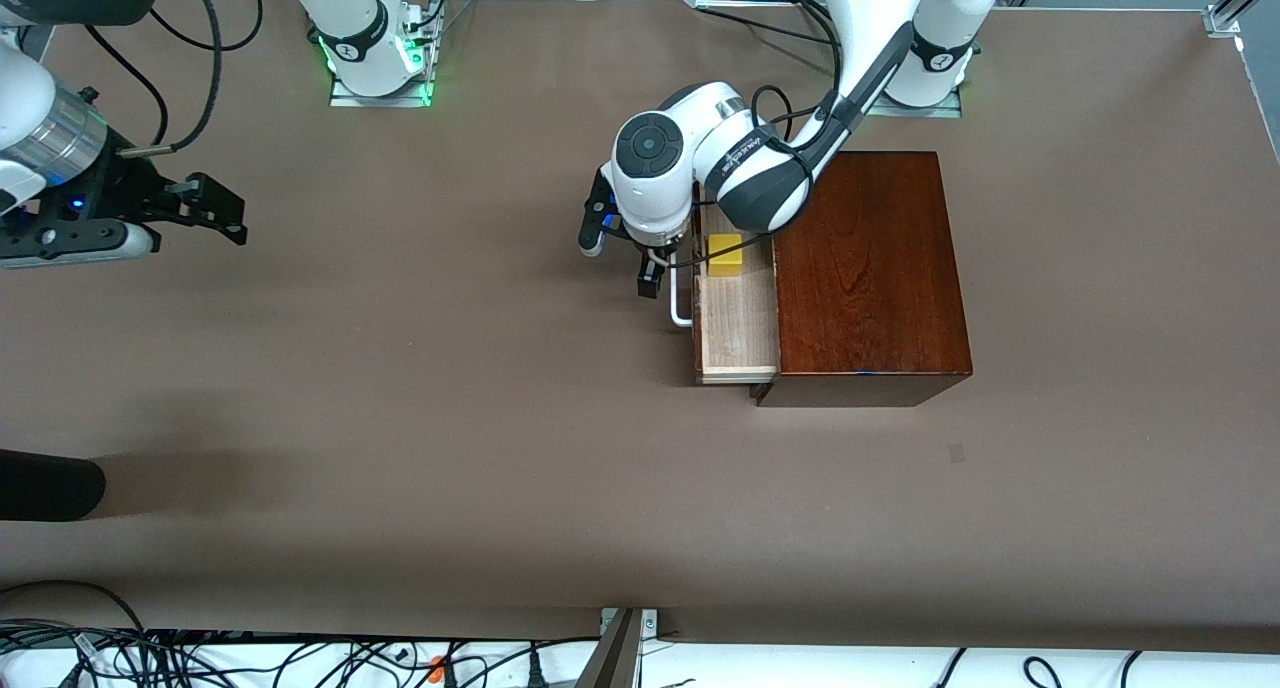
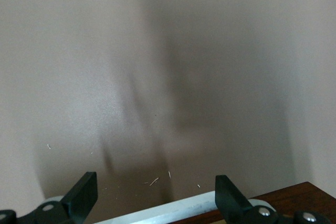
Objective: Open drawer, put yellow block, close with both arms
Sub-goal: 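Push the drawer shut into the box with the left gripper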
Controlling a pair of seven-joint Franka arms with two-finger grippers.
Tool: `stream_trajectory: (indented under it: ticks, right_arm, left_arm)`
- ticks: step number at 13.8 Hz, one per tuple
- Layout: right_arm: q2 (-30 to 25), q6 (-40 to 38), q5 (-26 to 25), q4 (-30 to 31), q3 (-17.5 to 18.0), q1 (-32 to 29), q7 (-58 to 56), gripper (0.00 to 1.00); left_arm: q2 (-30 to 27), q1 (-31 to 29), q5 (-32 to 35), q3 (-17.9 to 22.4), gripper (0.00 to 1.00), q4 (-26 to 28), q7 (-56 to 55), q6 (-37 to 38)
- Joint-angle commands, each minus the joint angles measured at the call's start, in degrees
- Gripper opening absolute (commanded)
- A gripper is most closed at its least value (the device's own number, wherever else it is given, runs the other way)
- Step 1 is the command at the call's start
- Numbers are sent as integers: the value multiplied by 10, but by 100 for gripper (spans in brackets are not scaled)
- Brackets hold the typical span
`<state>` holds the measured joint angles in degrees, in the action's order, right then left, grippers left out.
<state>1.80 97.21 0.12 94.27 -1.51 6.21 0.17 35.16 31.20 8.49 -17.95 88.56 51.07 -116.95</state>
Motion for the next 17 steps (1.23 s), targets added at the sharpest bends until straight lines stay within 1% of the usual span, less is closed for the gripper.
stream_trajectory:
  ticks: [1,3,6,10,13,17]
  right_arm:
    - [6,-11,-3,-15,-7,-5,0,100]
    - [6,-11,-2,-15,-9,-8,0,100]
    - [6,-8,-2,-15,-11,-7,0,100]
    - [7,-7,0,-15,-11,-5,0,100]
    - [7,-7,0,-15,-11,-5,0,100]
    - [8,-6,6,-15,-11,-5,0,100]
  left_arm:
    - [5,3,26,9,100,-7,16,-1]
    - [6,3,25,1,100,-8,16,-13]
    - [11,7,23,1,100,-7,7,-51]
    - [12,8,26,1,100,-1,12,-50]
    - [12,2,30,2,100,8,16,-38]
    - [9,0,35,8,100,5,19,21]
